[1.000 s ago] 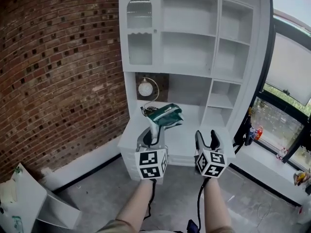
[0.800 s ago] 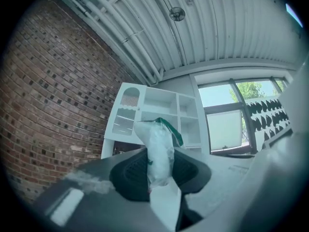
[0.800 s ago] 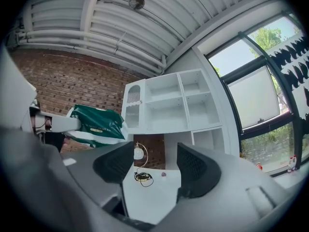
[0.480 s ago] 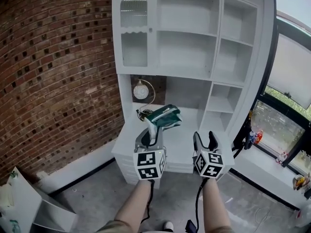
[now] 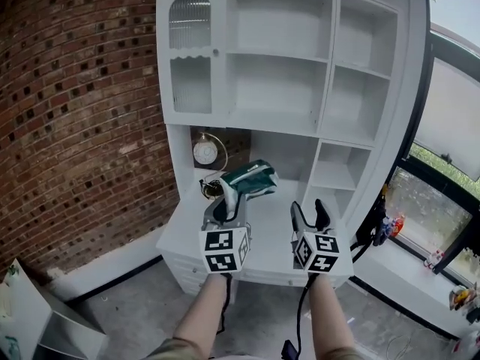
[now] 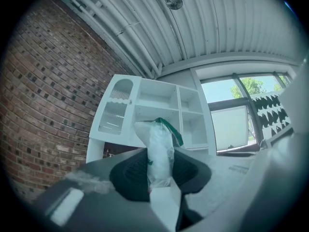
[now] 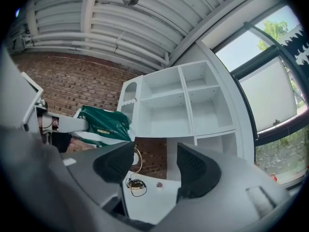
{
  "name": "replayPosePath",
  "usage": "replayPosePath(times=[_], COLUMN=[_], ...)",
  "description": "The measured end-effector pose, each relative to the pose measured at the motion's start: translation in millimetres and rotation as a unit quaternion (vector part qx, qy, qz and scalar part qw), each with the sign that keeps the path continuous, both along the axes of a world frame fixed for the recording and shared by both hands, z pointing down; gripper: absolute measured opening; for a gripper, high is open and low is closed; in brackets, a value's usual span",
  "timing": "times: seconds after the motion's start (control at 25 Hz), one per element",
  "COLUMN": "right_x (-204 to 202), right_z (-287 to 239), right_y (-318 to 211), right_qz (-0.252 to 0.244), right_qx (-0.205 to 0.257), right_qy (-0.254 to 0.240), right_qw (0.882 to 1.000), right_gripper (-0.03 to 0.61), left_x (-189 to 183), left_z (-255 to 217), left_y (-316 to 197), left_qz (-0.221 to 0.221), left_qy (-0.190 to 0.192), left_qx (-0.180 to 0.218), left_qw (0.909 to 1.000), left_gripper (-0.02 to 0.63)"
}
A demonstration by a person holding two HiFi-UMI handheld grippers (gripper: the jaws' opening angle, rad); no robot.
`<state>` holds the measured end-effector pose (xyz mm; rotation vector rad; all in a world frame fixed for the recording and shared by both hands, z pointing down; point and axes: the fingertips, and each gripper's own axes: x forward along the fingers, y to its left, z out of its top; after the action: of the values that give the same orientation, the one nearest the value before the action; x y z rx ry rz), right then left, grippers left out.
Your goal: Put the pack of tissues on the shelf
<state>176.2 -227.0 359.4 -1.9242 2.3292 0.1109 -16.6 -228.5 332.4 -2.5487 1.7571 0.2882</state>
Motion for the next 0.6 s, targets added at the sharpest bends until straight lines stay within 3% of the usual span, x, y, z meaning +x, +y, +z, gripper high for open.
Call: replayPosePath(times=[0.6], right_x=[-1.8], right_z=[21.0], right_y=[-61.8], right_qz=[-0.045], right_qx=[-0.015], right_qy=[0.009], right_qw=[0.999], right_gripper=[0.281], left_x=[19.3], left_z=[9.8], left_y=[-65.6], left_qz=[0.012], left_qy=[-0.018], left_qx=[-0.011], left_qw=[0.9997], left_gripper=[0.109])
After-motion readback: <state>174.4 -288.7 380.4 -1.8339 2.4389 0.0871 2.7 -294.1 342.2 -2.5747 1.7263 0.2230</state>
